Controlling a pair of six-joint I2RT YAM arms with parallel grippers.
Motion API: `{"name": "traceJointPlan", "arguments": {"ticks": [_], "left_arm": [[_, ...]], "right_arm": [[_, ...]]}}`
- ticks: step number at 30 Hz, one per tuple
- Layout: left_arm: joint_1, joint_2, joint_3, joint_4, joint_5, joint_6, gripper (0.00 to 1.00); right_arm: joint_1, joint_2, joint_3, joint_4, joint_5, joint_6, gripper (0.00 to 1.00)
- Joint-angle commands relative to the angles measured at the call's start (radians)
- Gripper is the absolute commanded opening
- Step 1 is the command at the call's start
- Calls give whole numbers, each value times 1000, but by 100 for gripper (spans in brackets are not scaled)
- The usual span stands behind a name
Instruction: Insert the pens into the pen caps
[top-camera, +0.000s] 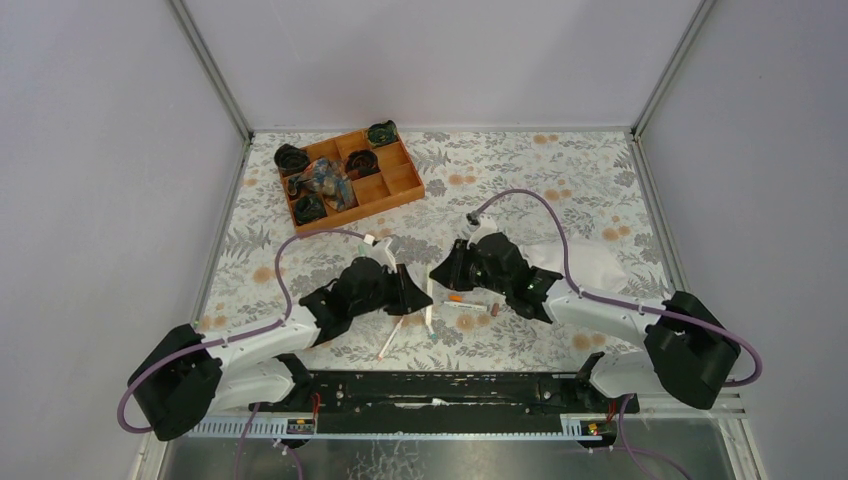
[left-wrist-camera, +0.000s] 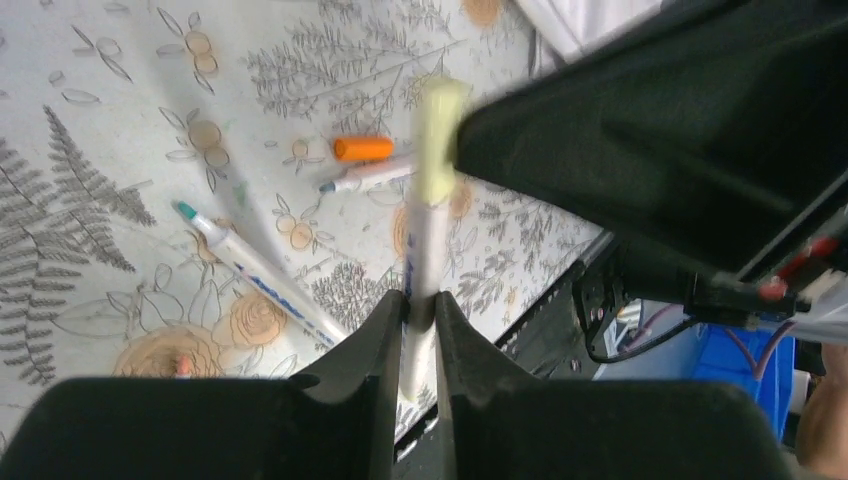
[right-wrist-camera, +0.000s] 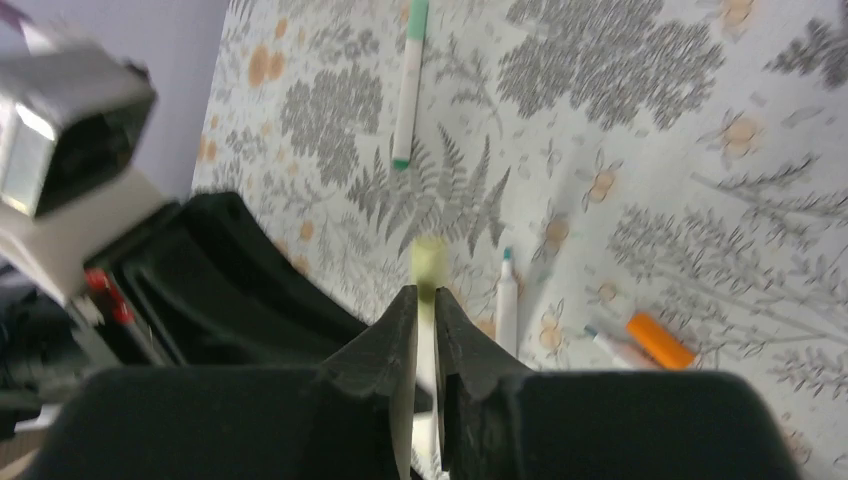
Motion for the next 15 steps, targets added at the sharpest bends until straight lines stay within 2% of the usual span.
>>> {"name": "traceJointPlan", "arguments": {"ticks": [1, 3, 7, 10, 12, 15], "left_arm": [[26, -33, -2, 181, -82, 31, 0], [25, -58, -11, 179, -72, 40, 0], [26, -113, -34, 173, -27, 71, 0], [25, -155, -53, 159, -5, 86, 0], [25, -186, -61, 152, 7, 95, 0], [25, -235, -77, 157, 40, 113, 0]], "right_arm": [[42, -60, -16, -69, -85, -17, 6], [42, -87, 1, -84, -89, -35, 14], [42, -144, 52, -150, -68, -71, 46], [42, -199, 85, -202, -31, -97, 65], [42, -231, 99, -226, -13, -111, 70], [41, -259, 119, -242, -14, -127, 72]]}}
